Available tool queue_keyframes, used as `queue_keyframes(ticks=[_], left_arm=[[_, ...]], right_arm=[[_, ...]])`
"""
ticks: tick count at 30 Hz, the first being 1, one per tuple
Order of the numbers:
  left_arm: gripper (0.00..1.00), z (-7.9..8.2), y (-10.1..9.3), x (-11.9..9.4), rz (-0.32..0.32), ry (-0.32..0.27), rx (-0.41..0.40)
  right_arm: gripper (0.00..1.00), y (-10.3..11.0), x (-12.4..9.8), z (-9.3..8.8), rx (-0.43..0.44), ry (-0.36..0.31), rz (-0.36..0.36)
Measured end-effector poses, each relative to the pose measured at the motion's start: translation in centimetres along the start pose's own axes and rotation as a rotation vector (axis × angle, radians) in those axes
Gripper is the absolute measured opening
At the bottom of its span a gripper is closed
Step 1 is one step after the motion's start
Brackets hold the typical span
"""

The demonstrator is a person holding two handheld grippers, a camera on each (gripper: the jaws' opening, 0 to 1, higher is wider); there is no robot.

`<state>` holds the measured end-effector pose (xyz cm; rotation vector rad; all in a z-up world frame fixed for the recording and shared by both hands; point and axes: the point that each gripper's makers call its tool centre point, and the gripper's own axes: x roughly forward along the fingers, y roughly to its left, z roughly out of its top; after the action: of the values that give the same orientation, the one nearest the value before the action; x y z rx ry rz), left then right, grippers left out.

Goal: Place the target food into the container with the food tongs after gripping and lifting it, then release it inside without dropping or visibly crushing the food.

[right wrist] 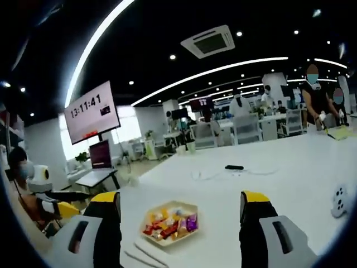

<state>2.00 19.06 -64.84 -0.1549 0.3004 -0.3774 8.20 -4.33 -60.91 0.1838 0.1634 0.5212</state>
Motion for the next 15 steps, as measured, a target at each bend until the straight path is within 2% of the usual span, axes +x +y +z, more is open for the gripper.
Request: queue_keyframes(ticks=[6, 9, 12, 15], left_arm=[[0.99, 1.2, -0.2, 0.9, 0.013, -0.038, 0.006], [0.99, 1.5, -0.5, 1.3, 0.005, -0.041, 0.002], [0.99, 1.8, -1.0, 1.9, 0.004, -0.059, -0.037], [0.99, 1.8, -1.7, 2.3, -0.005, -0.058, -0.032]], right_arm=[[0.88, -1.4, -1.7, -0.4, 0.040, -0.002, -0.024], [0.86, -2.6, -2.8, -0.4, 0.053, -0.013, -0.087], [0.86, -2.6, -3.4, -0.3, 0.055, -0.026, -0.089], [0.86, -2.8, -4.0, -0.3, 0.059, -0.032, -0.109]])
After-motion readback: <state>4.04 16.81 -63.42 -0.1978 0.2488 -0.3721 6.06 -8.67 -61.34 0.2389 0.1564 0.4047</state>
